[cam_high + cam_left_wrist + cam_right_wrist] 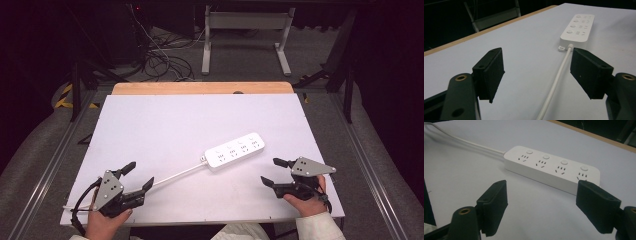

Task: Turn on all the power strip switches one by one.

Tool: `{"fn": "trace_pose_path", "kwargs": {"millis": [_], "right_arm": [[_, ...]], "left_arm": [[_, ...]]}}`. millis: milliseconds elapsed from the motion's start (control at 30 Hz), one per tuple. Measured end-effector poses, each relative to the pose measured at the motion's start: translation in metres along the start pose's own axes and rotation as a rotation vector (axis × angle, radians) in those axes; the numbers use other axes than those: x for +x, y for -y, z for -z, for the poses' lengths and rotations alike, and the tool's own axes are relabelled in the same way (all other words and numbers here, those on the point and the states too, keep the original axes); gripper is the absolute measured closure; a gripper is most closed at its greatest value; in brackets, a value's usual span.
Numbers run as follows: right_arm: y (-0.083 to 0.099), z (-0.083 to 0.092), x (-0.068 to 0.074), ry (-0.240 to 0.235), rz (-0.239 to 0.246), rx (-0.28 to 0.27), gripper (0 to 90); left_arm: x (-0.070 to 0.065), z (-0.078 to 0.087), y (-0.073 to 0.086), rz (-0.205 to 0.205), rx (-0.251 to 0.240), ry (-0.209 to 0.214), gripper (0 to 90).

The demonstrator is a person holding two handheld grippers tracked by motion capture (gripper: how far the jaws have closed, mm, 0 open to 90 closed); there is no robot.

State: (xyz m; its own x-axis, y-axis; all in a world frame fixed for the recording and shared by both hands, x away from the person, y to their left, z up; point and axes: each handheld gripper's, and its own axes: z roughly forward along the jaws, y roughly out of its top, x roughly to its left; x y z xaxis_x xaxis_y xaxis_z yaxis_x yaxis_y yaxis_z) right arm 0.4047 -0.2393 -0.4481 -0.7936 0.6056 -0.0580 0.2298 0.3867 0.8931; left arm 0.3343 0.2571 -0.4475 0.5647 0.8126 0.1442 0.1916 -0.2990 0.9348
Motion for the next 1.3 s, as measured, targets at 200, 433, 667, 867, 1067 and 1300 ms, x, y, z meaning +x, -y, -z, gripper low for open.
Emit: {"fn": "trace_pose_path", "kwargs": {"millis": [200,433,667,867,1067,1300], "right_arm": [[-0.001,0.0,0.001,-0.003,0.012,0.0,26.2],[-0.004,-0.001,0.004,0.007,0.043,0.027,25.5],[-0.006,-0.001,0.005,-0.003,0.039,0.032,25.3],[-0.008,0.0,0.005,-0.016,0.026,0.033,26.5],[-0.018,-0.001,0.003,-0.045,0.053,0.065,39.7],[-0.038,-0.005,-0.004,-0.045,0.056,0.096,42.0]], "left_arm": [[-0.001,0.0,0.0,0.008,-0.003,0.004,26.8],[0.0,0.001,0.0,0.005,0.007,-0.005,27.2],[0.003,0.004,-0.001,0.045,-0.001,0.01,28.3],[0.001,0.004,-0.001,0.03,-0.006,-0.007,28.4],[0.002,0.004,0.0,0.016,-0.004,-0.021,28.9],[0.002,0.004,0.0,0.022,-0.002,-0.027,28.9]]}}
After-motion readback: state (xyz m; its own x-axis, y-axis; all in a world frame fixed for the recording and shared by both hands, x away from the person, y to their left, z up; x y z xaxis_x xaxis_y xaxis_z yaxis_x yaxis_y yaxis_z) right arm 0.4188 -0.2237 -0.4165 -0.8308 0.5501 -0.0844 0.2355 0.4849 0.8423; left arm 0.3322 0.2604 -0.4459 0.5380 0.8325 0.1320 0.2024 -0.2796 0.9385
